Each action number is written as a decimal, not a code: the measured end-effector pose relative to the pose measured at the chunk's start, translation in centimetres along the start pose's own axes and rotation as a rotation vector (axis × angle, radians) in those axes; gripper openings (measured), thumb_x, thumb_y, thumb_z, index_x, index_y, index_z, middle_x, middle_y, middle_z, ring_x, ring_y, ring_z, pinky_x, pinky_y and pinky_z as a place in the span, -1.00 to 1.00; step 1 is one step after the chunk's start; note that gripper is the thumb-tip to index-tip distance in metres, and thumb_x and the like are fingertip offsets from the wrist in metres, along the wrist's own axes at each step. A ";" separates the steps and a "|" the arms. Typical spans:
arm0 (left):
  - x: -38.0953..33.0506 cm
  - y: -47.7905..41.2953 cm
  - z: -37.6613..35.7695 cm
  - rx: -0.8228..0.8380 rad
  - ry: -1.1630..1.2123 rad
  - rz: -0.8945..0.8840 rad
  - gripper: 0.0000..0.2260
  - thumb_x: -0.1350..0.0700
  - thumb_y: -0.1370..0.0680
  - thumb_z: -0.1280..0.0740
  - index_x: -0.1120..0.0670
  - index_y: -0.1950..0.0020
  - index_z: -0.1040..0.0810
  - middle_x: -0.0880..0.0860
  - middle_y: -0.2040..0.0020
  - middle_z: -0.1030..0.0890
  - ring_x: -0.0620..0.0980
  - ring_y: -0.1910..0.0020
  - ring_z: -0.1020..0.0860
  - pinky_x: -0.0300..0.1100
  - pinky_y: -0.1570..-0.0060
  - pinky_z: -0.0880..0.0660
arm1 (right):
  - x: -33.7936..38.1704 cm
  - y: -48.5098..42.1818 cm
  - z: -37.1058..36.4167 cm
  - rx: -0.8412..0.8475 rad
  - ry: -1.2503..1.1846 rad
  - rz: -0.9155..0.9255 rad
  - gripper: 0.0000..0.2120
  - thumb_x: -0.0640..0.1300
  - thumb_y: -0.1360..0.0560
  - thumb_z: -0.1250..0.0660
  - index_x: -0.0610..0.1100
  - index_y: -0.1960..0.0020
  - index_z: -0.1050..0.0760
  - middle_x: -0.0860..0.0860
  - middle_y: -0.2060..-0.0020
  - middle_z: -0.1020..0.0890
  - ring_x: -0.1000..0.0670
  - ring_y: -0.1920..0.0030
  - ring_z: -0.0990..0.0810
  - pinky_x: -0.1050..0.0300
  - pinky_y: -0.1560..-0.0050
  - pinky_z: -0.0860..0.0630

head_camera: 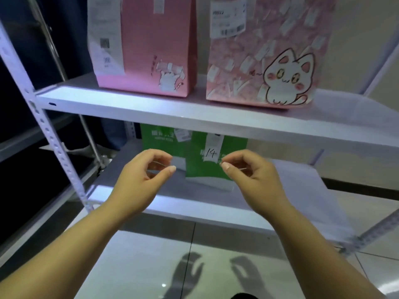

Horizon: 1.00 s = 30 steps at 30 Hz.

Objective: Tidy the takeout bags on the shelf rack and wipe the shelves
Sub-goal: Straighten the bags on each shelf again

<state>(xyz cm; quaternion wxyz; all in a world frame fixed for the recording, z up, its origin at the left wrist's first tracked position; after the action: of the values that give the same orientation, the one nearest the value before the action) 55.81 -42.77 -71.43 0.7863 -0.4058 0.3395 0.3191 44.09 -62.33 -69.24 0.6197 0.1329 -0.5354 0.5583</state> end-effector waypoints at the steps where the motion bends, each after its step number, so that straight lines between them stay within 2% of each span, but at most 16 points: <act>1: 1.1 0.1 -0.1 0.006 -0.008 0.031 -0.89 0.00 -0.47 -0.38 -0.20 0.05 -0.52 -0.22 0.08 -0.59 -0.23 0.06 -0.57 -0.23 0.09 -0.50 | -0.7 0.1 -1.0 0.030 0.001 -0.023 -0.90 -0.13 -0.48 -0.36 0.07 0.12 -0.57 0.17 0.19 -0.63 0.14 0.15 -0.59 0.29 0.14 -0.53; 6: 6.7 -0.2 -0.5 0.021 -0.035 0.151 -0.92 0.01 -0.47 -0.39 -0.18 0.11 -0.55 -0.25 0.14 -0.60 -0.25 0.13 -0.57 -0.21 0.10 -0.51 | -3.3 -0.2 -4.6 0.160 0.046 -0.086 -0.87 -0.10 -0.48 -0.35 0.13 0.18 -0.55 0.24 0.21 -0.60 0.19 0.18 -0.55 0.39 0.19 -0.46; 10: 11.7 -0.6 -0.6 0.020 -0.015 0.242 -0.90 0.07 -0.47 -0.40 -0.14 0.16 -0.55 -0.13 0.19 -0.62 -0.22 0.21 -0.56 -0.22 0.16 -0.50 | -6.1 -1.7 -6.9 0.182 0.094 -0.151 -0.88 -0.09 -0.48 -0.35 0.11 0.19 -0.54 0.24 0.20 -0.59 0.19 0.18 -0.55 0.42 0.21 -0.45; 14: 17.0 -1.7 -1.3 0.065 -0.059 0.295 -0.91 0.07 -0.47 -0.40 -0.12 0.17 -0.53 -0.08 0.21 -0.61 -0.26 0.23 -0.53 -0.47 0.26 -0.40 | -10.4 -2.8 -9.7 0.177 0.112 -0.245 -0.90 -0.09 -0.48 -0.35 0.11 0.17 -0.54 0.19 0.23 -0.59 0.20 0.19 -0.54 0.40 0.21 -0.43; 16: 19.5 -2.7 -1.9 0.102 -0.092 0.305 -0.91 0.07 -0.48 -0.38 -0.11 0.16 -0.52 -0.09 0.20 -0.61 -0.27 0.22 -0.53 -0.52 0.28 -0.39 | -12.5 -3.2 -11.2 0.169 0.127 -0.280 -0.89 -0.11 -0.48 -0.36 0.10 0.16 -0.54 0.14 0.24 -0.60 0.21 0.21 -0.53 0.41 0.23 -0.45; 20: 23.6 -5.7 -2.9 0.168 -0.174 0.301 -0.96 0.06 -0.50 -0.36 -0.06 0.09 -0.52 -0.11 0.16 -0.60 -0.16 0.17 -0.56 -0.36 0.22 -0.41 | -15.9 -4.3 -14.1 0.187 0.187 -0.354 -0.94 -0.08 -0.49 -0.35 0.09 0.11 -0.53 0.13 0.22 -0.60 0.14 0.20 -0.55 0.39 0.33 -0.47; 22: 25.2 -7.4 -3.1 0.177 -0.196 0.292 -0.90 0.11 -0.49 -0.33 -0.08 0.05 -0.52 -0.04 0.15 -0.62 -0.05 0.17 -0.57 -0.27 0.24 -0.45 | -17.0 -5.5 -15.3 0.204 0.258 -0.391 -0.91 -0.04 -0.50 -0.33 0.06 0.00 -0.52 0.16 0.15 -0.59 0.14 0.12 -0.55 0.34 0.19 -0.44; 25: 27.3 -9.9 -3.5 0.143 -0.126 0.288 -0.82 0.15 -0.49 -0.33 0.00 -0.08 -0.52 0.03 0.02 -0.59 -0.05 0.11 -0.54 -0.36 0.24 -0.40 | -17.5 -7.9 -17.1 0.207 0.315 -0.397 -0.70 -0.11 -0.51 -0.31 0.03 -0.23 -0.43 0.09 -0.02 -0.57 0.05 -0.07 -0.54 0.22 0.01 -0.43; 28: 29.4 -12.2 -3.6 0.105 -0.126 0.270 -0.72 0.14 -0.51 -0.35 0.13 -0.20 -0.47 0.13 -0.14 -0.49 0.05 -0.05 -0.54 -0.26 -0.01 -0.39 | -17.5 -10.6 -19.1 0.152 0.346 -0.370 -0.53 -0.15 -0.50 -0.33 -0.08 -0.38 -0.32 -0.04 -0.24 -0.49 -0.02 -0.21 -0.49 0.12 -0.19 -0.42; 30: 30.8 -13.6 -3.2 0.075 -0.189 0.240 -0.64 0.10 -0.51 -0.34 0.10 -0.28 -0.42 0.14 -0.25 -0.36 0.08 -0.19 -0.46 -0.24 -0.16 -0.32 | -17.8 -11.9 -20.5 0.141 0.401 -0.367 -0.40 -0.10 -0.50 -0.33 -0.09 -0.47 -0.17 -0.05 -0.40 -0.34 -0.06 -0.31 -0.42 0.07 -0.32 -0.35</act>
<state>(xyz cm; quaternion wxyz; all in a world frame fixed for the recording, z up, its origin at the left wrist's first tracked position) 82.93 -44.88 -91.59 0.7857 -0.3006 0.3216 0.4346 68.13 -60.53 -86.57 0.7931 0.1572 -0.3289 0.4879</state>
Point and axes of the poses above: each hand's wrist, its own y-axis away from the middle knuckle, its own z-axis out of the back of the hand, x = y × z, the point moved 9 cm from there along -y, towards the middle knuckle
